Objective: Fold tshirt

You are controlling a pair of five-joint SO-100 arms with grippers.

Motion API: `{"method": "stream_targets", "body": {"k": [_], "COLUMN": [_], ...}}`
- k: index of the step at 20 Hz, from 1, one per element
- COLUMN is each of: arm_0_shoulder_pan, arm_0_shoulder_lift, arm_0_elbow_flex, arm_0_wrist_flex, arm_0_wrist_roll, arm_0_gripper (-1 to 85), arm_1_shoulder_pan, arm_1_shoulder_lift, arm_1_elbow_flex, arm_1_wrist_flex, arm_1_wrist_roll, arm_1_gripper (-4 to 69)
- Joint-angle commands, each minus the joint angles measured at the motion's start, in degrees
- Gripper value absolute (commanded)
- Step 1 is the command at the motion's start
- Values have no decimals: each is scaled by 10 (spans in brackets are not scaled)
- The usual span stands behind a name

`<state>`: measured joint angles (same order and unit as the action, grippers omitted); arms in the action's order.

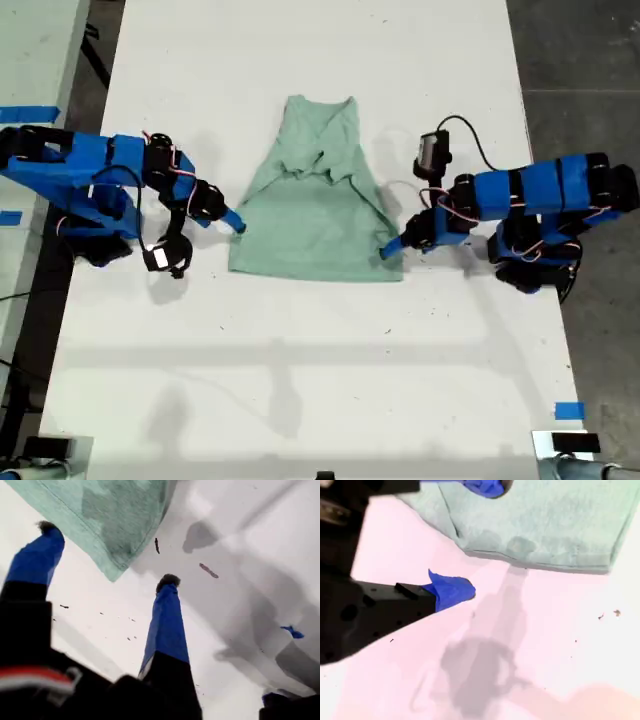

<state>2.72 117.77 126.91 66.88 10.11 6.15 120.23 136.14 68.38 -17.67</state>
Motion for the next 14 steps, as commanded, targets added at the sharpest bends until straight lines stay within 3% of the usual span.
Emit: {"method": "stream_targets", "body": {"k": [1,3,5,8,9,10,12,14], "arm_0_shoulder_pan": [28,34,40,45,45,45,45,47], "arm_0_shoulder_lift": [-26,-61,-96,-128,-130,-130,-130,-134], "arm_0_elbow_flex": [-13,-36,-69,-106,-111,-114,-127,-134], "arm_0_wrist_flex": [-34,-43,-39,-27,-26,-25,-14,-8], "arm_0_wrist_roll": [-16,-23,-25,-25,-26,-26,-26,-25], "arm_0_gripper": [238,236,234,232,231,231,230,228], "arm_1_shoulder_pan": [-12,-8,-1,10,11,12,9,-3], "arm_1_shoulder_lift": [-64,-133,-169,-178,-178,-175,-166,-130], "arm_1_elbow_flex": [-8,-17,-37,-40,-38,-35,-40,-65], "arm_1_wrist_flex": [-60,-95,-92,-106,-106,-106,-89,-25], "arm_1_wrist_roll": [26,36,43,39,39,43,41,41], "arm_1_gripper": [344,336,287,133,34,-12,-11,-11]}}
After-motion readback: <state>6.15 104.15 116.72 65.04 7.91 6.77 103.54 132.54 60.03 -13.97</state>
